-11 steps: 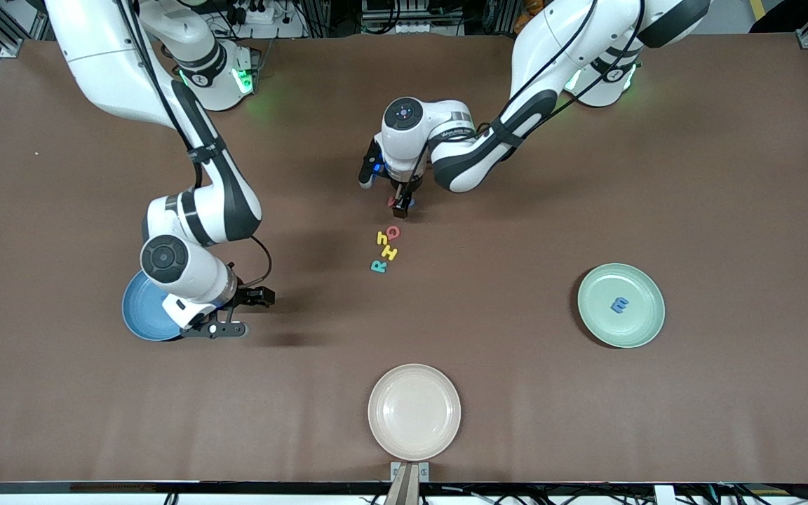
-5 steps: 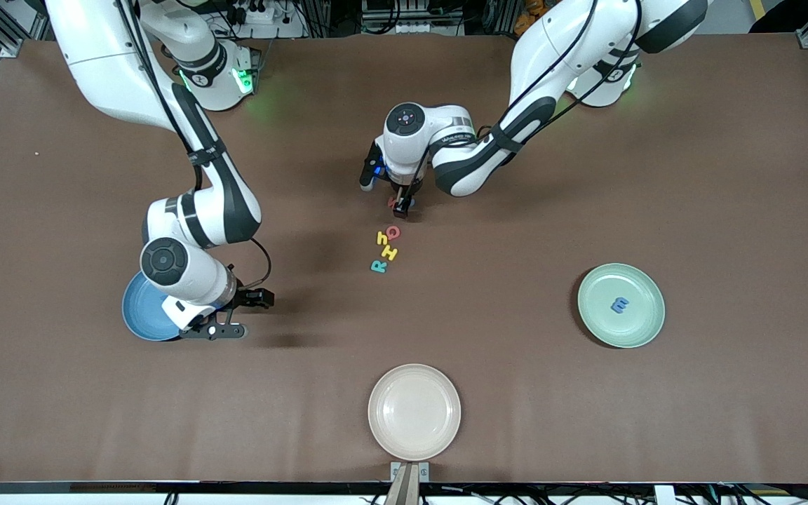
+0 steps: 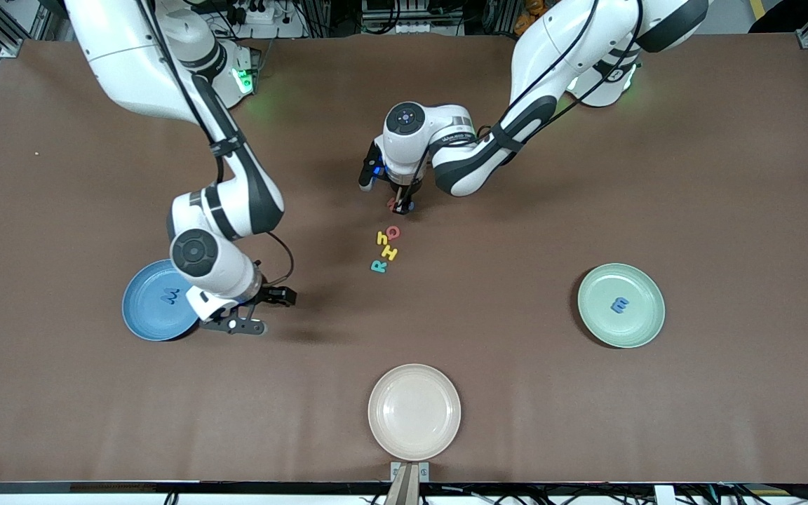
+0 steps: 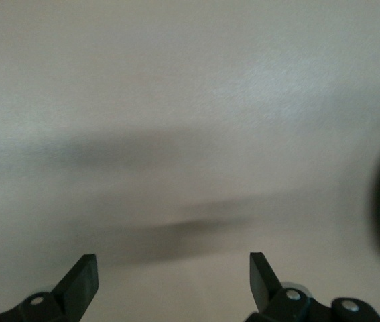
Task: Sort uppercase to blue plate, lowercase to green plate
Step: 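Grasp the blue a with the left gripper while the right gripper reaches the R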
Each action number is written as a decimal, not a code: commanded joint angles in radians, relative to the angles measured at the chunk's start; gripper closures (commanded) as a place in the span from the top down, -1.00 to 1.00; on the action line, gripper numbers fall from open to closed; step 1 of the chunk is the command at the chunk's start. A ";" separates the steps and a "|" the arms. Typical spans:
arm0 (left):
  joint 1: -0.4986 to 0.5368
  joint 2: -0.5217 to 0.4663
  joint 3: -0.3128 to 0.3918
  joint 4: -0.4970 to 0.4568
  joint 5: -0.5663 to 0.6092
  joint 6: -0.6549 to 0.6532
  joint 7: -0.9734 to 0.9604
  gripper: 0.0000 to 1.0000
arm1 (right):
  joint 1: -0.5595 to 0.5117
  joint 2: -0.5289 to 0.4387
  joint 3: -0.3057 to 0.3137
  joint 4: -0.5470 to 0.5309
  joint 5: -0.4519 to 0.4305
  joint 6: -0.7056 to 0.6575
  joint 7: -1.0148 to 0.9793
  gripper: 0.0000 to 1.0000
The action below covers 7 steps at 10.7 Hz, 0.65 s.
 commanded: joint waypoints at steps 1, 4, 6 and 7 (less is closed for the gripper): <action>0.016 0.011 0.018 -0.009 0.029 0.006 -0.001 -1.00 | 0.041 0.052 -0.005 0.101 0.012 -0.067 0.116 1.00; 0.075 -0.044 0.013 -0.039 0.019 -0.010 0.001 -1.00 | 0.052 0.056 -0.005 0.109 0.013 -0.067 0.146 1.00; 0.137 -0.102 -0.007 -0.076 0.006 -0.010 -0.002 -1.00 | 0.059 0.058 -0.005 0.109 0.030 -0.069 0.170 1.00; 0.176 -0.133 -0.037 -0.084 -0.006 -0.032 -0.002 -1.00 | 0.081 0.067 -0.005 0.115 0.055 -0.067 0.204 1.00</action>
